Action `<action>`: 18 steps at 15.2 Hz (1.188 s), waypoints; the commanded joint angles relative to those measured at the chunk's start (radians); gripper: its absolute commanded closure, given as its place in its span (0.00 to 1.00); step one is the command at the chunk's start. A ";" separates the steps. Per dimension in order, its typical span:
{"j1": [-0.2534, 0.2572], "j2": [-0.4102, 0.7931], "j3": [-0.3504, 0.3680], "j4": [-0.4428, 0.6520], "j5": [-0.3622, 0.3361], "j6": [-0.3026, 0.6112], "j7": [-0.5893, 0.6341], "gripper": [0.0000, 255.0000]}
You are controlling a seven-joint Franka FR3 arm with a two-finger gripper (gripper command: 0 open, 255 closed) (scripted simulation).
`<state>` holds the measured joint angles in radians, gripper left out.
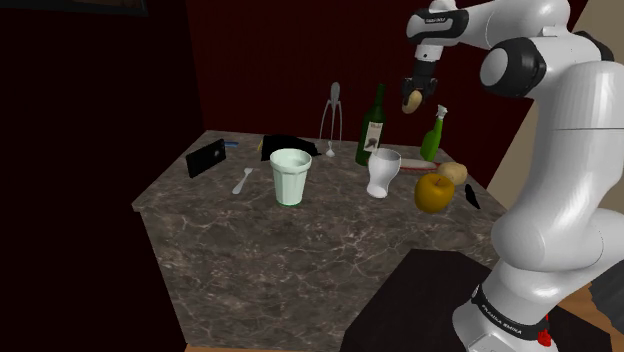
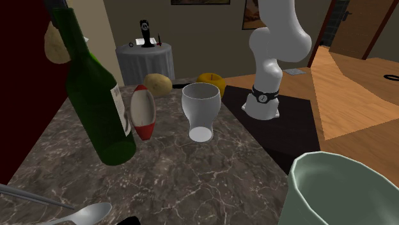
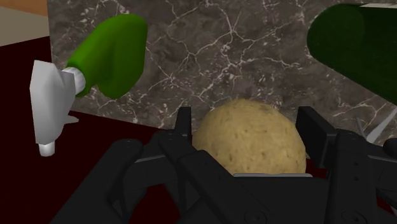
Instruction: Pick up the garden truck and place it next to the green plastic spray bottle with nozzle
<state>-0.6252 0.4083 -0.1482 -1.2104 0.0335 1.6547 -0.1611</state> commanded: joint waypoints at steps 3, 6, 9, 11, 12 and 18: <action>0.004 -0.014 0.000 -0.079 -0.002 0.065 0.001 1.00; 0.006 -0.020 0.001 -0.127 -0.003 0.108 0.002 1.00; 0.007 -0.022 0.001 -0.171 -0.003 0.149 0.002 1.00; 0.008 -0.022 0.001 -0.198 -0.003 0.176 0.003 1.00; 0.008 -0.022 0.001 -0.211 -0.003 0.190 0.003 1.00; 0.009 -0.015 0.002 -0.281 -0.001 0.267 0.003 1.00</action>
<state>-0.6151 0.3904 -0.1456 -1.4822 0.0314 1.9083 -0.1574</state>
